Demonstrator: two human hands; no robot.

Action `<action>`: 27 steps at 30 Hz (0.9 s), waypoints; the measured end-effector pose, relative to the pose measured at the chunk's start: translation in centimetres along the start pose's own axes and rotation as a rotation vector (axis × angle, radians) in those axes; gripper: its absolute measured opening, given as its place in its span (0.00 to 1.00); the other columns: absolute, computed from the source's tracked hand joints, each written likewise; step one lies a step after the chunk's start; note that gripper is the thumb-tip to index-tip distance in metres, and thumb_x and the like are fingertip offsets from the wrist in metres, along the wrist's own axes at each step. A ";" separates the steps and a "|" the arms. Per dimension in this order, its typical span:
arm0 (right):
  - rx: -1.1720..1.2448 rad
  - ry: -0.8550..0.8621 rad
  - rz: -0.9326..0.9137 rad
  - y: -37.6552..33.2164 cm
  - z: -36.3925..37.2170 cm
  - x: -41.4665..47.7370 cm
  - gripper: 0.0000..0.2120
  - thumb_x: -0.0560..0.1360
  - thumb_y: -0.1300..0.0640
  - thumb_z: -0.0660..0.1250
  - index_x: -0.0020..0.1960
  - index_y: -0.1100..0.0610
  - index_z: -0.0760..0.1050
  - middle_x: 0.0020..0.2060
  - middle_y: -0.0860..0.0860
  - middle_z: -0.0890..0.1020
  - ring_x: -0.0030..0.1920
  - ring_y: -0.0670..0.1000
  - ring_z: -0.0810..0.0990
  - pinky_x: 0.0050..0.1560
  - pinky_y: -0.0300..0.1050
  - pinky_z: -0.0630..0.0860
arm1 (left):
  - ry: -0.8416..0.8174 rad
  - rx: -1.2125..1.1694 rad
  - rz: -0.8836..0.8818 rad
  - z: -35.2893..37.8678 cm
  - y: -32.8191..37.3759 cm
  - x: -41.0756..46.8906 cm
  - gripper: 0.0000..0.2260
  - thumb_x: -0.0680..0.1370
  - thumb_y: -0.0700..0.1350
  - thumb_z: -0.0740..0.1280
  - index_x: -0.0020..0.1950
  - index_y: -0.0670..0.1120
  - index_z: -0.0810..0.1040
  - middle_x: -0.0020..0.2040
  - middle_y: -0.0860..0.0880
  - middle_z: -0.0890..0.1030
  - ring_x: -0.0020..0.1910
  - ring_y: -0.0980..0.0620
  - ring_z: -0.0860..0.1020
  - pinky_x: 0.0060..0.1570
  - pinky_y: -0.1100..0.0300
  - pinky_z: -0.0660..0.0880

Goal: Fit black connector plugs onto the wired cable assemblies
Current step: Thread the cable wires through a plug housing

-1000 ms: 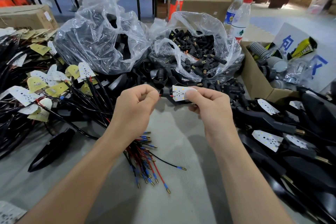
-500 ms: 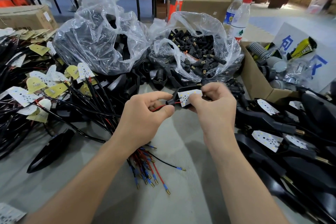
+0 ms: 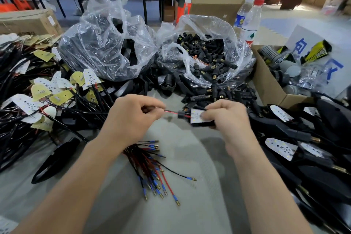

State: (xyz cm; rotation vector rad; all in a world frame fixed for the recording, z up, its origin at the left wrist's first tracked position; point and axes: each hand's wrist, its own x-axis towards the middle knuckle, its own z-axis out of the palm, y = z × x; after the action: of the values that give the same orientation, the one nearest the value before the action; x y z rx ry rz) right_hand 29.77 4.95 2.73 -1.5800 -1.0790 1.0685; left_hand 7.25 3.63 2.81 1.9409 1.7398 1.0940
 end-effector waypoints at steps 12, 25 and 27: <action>-0.598 -0.246 -0.533 -0.8 1.6 -3.1 0.23 0.69 0.62 0.68 0.60 0.44 0.79 0.52 0.42 0.83 0.48 0.46 0.79 0.53 0.37 0.73 | -0.233 0.040 0.192 0.5 0.9 -0.4 0.05 0.76 0.46 0.75 0.46 0.56 0.87 0.39 0.65 0.81 0.41 0.64 0.77 0.42 0.70 0.68; -0.651 -0.187 -0.347 1.6 2.5 -0.6 0.14 0.76 0.61 0.64 0.38 0.45 0.79 0.38 0.48 0.85 0.38 0.50 0.80 0.43 0.46 0.79 | -0.320 0.193 -0.056 -6.3 -1.4 1.6 0.08 0.71 0.49 0.79 0.43 0.63 0.87 0.33 0.61 0.83 0.32 0.61 0.80 0.36 0.66 0.74; -0.613 -0.202 -0.365 1.5 2.4 -0.7 0.11 0.77 0.57 0.66 0.39 0.47 0.81 0.35 0.48 0.84 0.36 0.50 0.80 0.40 0.46 0.79 | -0.302 0.187 -0.083 -7.4 -1.8 1.7 0.10 0.73 0.49 0.78 0.41 0.66 0.86 0.27 0.57 0.80 0.27 0.58 0.75 0.34 0.61 0.72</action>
State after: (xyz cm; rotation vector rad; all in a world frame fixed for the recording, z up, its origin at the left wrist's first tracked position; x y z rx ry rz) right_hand 27.53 4.51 0.85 -1.6547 -1.8812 0.6875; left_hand 0.66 3.73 7.00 1.9975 1.7844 0.5906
